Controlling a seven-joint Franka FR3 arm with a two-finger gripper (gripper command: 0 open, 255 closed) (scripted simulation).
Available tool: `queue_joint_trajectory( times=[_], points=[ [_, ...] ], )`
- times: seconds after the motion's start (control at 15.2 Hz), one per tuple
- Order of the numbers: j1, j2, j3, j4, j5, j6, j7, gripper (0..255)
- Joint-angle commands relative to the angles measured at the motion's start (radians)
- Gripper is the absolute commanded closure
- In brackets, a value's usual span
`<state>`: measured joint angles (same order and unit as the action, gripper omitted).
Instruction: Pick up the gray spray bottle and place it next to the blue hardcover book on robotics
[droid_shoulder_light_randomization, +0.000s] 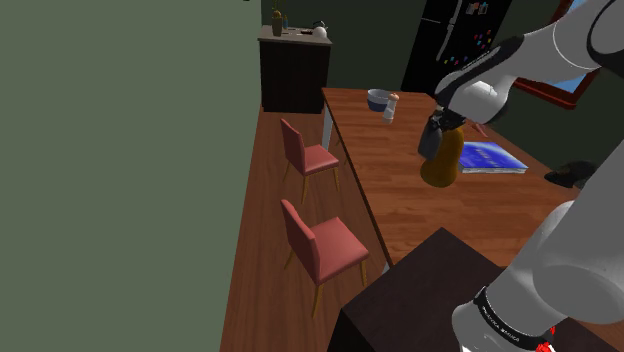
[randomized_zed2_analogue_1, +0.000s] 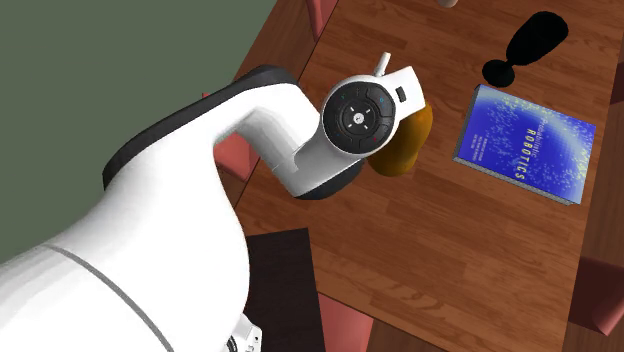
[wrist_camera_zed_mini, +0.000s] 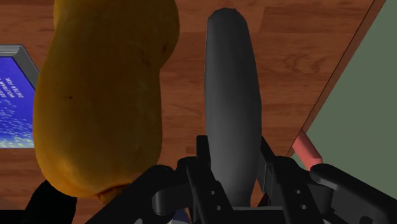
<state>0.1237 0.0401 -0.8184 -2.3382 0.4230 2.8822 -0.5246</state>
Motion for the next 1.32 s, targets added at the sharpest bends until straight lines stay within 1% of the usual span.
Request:
queue_joint_trajectory(
  times=[0.0,0.26,0.53,0.86,1.25],
  points=[
    [0.008,-0.029,-0.016,0.002,-0.086,-0.017,0.066,255],
    [-0.002,-0.083,-0.017,0.014,-0.226,-0.059,0.174,255],
    [-0.022,-0.129,-0.001,0.034,-0.327,-0.108,0.253,255],
    [-0.048,-0.176,0.025,0.067,-0.411,-0.174,0.318,255],
    [-0.069,-0.220,0.054,0.114,-0.472,-0.256,0.367,255]
  ],
)
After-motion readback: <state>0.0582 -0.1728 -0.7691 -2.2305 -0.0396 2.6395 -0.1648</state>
